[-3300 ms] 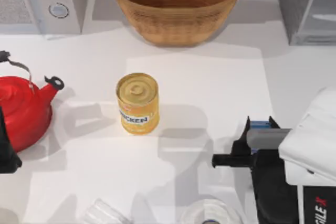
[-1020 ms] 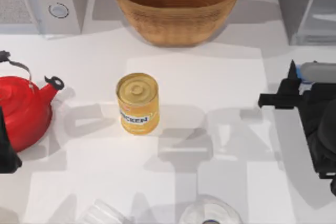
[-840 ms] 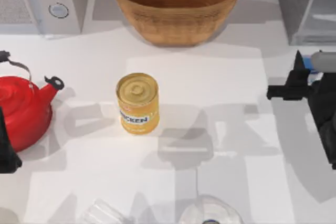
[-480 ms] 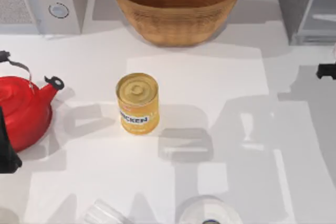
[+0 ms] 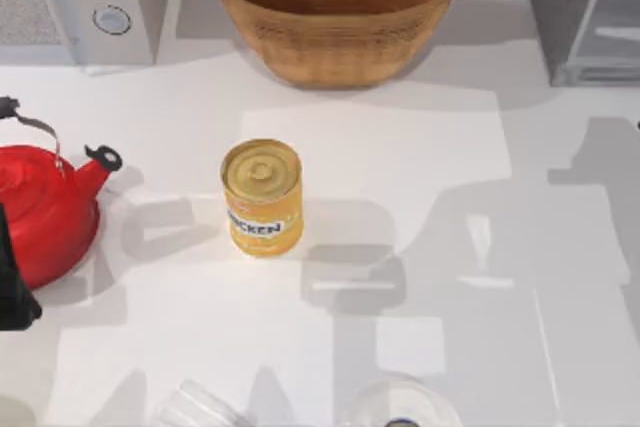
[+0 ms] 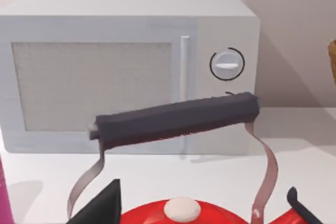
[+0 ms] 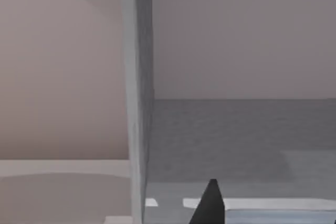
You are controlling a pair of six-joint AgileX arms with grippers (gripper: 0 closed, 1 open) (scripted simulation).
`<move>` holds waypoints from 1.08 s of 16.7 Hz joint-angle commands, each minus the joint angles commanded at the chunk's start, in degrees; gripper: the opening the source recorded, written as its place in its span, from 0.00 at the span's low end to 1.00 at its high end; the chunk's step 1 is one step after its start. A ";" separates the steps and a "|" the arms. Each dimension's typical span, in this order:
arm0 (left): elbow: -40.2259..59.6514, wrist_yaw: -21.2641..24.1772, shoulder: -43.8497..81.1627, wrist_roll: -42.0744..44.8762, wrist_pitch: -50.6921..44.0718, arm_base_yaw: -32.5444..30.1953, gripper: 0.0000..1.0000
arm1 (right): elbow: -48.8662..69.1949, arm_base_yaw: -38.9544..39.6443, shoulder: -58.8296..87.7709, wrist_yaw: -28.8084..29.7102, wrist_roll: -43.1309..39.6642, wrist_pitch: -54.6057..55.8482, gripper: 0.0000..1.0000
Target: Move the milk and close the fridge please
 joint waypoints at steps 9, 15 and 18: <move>0.00 0.00 0.00 0.00 0.00 0.00 1.00 | 18.78 -5.34 17.10 -3.44 -0.55 -4.26 0.00; 0.00 0.00 0.00 0.00 0.00 0.00 1.00 | 33.22 -7.18 29.18 -8.60 -0.94 -8.02 0.00; 0.00 0.00 0.00 0.00 0.00 0.00 1.00 | 43.34 -9.30 36.78 -10.16 -1.10 -10.46 0.00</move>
